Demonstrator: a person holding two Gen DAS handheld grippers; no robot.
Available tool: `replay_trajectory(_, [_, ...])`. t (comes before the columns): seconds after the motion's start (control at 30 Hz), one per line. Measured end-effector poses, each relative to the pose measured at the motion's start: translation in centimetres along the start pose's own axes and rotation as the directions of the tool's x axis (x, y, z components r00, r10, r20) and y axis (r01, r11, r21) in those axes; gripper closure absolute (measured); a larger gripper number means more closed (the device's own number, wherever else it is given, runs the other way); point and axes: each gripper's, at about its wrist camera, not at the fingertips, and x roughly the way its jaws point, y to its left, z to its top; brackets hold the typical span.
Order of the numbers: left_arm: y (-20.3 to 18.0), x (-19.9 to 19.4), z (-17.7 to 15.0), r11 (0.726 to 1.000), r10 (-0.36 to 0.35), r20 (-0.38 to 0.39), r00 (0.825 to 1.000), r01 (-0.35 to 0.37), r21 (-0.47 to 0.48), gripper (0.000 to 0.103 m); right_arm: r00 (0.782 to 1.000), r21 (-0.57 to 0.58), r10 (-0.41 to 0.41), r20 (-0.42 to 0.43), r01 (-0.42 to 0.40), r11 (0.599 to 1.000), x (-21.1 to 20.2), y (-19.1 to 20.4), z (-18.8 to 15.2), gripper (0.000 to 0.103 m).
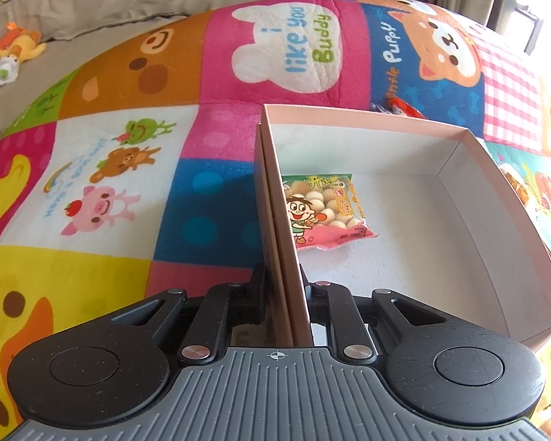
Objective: Organize objects
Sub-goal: 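Grasp the clear-wrapped bread roll with the right tool and lift, then lower the bread roll into the pink box and open the right tool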
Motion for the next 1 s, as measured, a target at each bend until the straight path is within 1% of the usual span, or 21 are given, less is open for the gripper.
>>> replay_trajectory(0.03, [0.0,0.0,0.0,1.0,-0.001,0.001,1.0,0.001,0.001,0.087,0.999,-0.01,0.035,-0.023,-0.036,0.999,-0.2,0.6,0.0,0.047])
replay_trajectory(0.07, [0.0,0.0,0.0,1.0,-0.001,0.001,1.0,0.001,0.001,0.087,0.998,-0.028,0.053,-0.035,-0.054,0.998,-0.3,1.2,0.0,0.047])
replay_trajectory(0.13, [0.0,0.0,0.0,1.0,-0.001,0.0,1.0,0.001,0.001,0.087,0.998,-0.08,0.058,-0.02,-0.059,0.995,-1.1,2.7,0.4,0.047])
replay_trajectory(0.2, [0.0,0.0,0.0,1.0,-0.002,-0.001,1.0,0.002,0.0,0.087,0.997,-0.119,0.067,0.038,-0.062,0.991,-2.4,3.7,1.5,0.047])
replay_trajectory(0.27, [0.0,0.0,0.0,1.0,-0.003,-0.003,1.0,0.003,-0.004,0.087,0.99,-0.14,0.088,0.114,-0.072,0.988,-3.9,4.6,3.4,0.047])
replay_trajectory(0.37, [0.1,0.0,0.1,1.0,-0.006,-0.006,1.0,0.006,-0.009,0.087,0.966,-0.168,0.119,0.23,-0.081,0.982,-5.4,5.7,6.8,0.047])
replay_trajectory(0.43, [0.1,0.0,0.1,1.0,-0.007,-0.009,1.0,0.007,-0.012,0.087,0.944,-0.174,0.129,0.304,-0.078,0.982,-5.7,6.3,9.0,0.047])
replay_trajectory(0.5, [0.1,0.0,0.2,1.0,-0.008,-0.013,1.0,0.007,-0.012,0.087,0.927,-0.165,0.135,0.351,-0.08,0.983,-5.3,6.9,11.0,0.047])
replay_trajectory(0.57, [0.2,0.0,0.3,1.0,-0.01,-0.016,1.0,0.01,-0.014,0.087,0.918,-0.144,0.148,0.368,-0.101,0.984,-4.2,7.2,12.9,0.047])
replay_trajectory(0.63, [0.3,0.0,0.3,1.0,-0.013,-0.018,1.0,0.013,-0.017,0.087,0.917,-0.127,0.16,0.365,-0.121,0.984,-2.6,7.5,14.3,0.045])
replay_trajectory(0.7, [0.3,0.0,0.3,1.0,-0.017,-0.018,1.0,0.017,-0.02,0.086,0.928,-0.107,0.176,0.328,-0.149,0.983,-0.5,7.5,15.4,0.037])
replay_trajectory(0.77, [0.4,0.0,0.3,1.0,-0.02,-0.019,1.0,0.02,-0.02,0.086,0.938,-0.096,0.164,0.305,-0.141,0.985,0.8,7.2,15.5,0.036])
replay_trajectory(0.83, [0.4,0.0,0.3,1.0,-0.021,-0.02,1.0,0.021,-0.019,0.086,0.944,-0.099,0.139,0.299,-0.114,0.989,1.2,6.8,15.1,0.033])
replay_trajectory(0.9, [0.4,0.0,0.3,1.0,-0.021,-0.02,1.0,0.02,-0.018,0.086,0.946,-0.095,0.095,0.309,-0.069,0.993,0.9,5.9,14.4,0.027])
replay_trajectory(1.0, [0.4,0.0,0.3,1.0,-0.02,-0.02,1.0,0.02,-0.019,0.086,0.94,-0.086,0.002,0.341,0.029,0.996,0.2,4.2,13.2,0.022])
